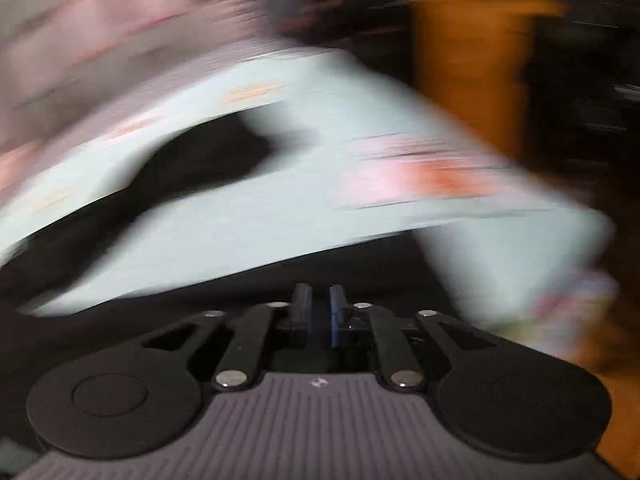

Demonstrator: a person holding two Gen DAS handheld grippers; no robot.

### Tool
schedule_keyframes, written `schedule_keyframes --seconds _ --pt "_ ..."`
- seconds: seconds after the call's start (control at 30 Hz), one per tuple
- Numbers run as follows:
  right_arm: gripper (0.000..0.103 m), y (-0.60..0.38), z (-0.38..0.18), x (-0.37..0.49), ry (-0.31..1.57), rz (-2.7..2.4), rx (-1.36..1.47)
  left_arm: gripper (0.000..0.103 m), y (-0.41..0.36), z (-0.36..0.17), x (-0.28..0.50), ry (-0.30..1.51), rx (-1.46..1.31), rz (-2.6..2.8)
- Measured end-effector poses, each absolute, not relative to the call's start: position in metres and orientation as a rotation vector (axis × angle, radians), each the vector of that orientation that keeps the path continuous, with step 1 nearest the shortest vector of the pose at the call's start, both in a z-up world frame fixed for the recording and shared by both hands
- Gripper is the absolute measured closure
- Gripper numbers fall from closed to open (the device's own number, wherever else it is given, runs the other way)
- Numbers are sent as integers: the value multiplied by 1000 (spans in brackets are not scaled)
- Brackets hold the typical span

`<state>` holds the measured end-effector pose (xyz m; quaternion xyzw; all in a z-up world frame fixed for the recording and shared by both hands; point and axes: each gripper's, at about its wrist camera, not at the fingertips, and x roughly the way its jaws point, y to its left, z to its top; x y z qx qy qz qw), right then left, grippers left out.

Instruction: Fold clothes

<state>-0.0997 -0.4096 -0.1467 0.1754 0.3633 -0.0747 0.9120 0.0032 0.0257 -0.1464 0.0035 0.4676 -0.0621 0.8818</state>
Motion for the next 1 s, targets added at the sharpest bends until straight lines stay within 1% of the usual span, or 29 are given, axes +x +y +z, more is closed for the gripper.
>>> schedule_keyframes --seconds 0.1,0.17,0.2,0.23,0.3,0.37,0.43,0.53,0.57,0.6,0.67,0.7,0.8,0.93,1.0 --pt "80 -331 -145 -86 818 142 255 1 21 -134 -11 933 -1 -205" --pt "80 -291 -150 -83 835 264 218 1 21 -135 -14 939 21 -210" --pt "76 -278 -155 -82 854 292 206 1 22 -135 -16 942 32 -213" --pt "76 -268 -166 -80 904 285 192 2 22 -136 -18 945 43 -216" --pt "75 -260 -185 -81 1009 243 197 2 22 -137 -22 950 65 -222" --pt "75 -259 -183 -86 1068 260 201 1 23 -138 -25 956 87 -227" --pt "75 -260 -169 -90 1053 260 197 1 23 -139 -29 961 109 -233" --pt "75 -254 -149 -87 960 288 207 1 24 -142 -34 971 144 -237" --pt "71 -250 -146 -84 939 304 215 1 25 -145 -32 985 160 -222" --pt "65 -245 -149 -82 938 320 217 1 25 -149 -31 999 177 -207" --pt "63 -232 -172 -77 1035 344 182 1 29 -157 -31 1022 218 -167" --pt "63 -228 -178 -80 1074 347 158 1 34 -156 -32 1025 190 -172" --pt "62 -227 -170 -89 1077 359 149 1 50 -152 -36 1020 108 -187" --pt "62 -216 -158 -71 981 384 205 1 66 -134 -37 927 7 -211" --pt "57 -209 -160 -61 940 392 229 1 71 -133 -33 910 2 -186"
